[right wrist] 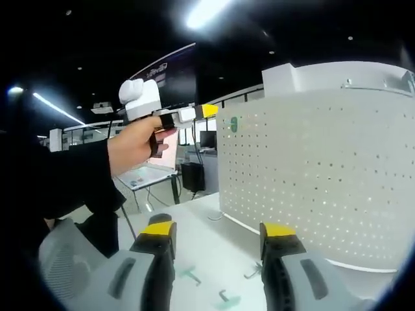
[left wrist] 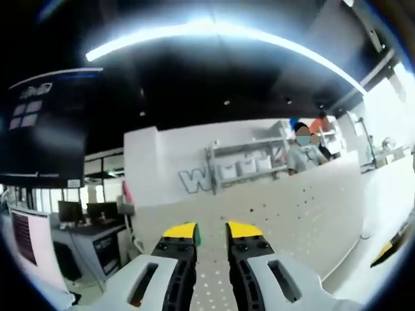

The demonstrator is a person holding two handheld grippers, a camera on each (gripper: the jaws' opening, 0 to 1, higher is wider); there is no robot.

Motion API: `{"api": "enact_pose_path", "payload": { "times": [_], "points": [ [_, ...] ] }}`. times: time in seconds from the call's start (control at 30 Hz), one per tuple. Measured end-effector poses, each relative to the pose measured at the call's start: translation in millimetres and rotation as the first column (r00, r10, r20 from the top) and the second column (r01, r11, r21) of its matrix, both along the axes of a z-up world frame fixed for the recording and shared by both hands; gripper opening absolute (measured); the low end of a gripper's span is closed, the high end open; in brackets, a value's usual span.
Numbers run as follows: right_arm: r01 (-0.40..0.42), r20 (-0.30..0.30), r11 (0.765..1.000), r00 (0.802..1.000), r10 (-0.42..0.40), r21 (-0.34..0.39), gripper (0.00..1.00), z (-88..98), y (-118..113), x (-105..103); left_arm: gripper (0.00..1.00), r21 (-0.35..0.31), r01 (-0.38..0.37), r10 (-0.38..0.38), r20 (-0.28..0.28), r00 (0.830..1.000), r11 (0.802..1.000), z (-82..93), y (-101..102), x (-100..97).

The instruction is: Insert the hook assembly into the mounting plate slot until the hook locks in place.

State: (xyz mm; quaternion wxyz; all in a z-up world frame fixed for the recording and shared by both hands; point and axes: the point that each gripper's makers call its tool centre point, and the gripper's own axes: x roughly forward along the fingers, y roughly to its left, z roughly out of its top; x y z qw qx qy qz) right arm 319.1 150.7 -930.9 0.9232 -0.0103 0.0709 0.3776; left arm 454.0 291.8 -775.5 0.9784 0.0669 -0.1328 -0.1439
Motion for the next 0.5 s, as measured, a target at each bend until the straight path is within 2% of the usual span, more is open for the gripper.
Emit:
{"api": "enact_pose_path", "payload": {
  "times": [0.5],
  "points": [
    [-0.016, 0.010, 1.000, 1.000, 0.016, 0.001, 0.49, 2.8, 3.9, -3.2, 0.17, -0.009, -0.004, 0.004, -0.006, 1.000, 1.000, -7.6, 9.5, -37.0]
  ]
}}
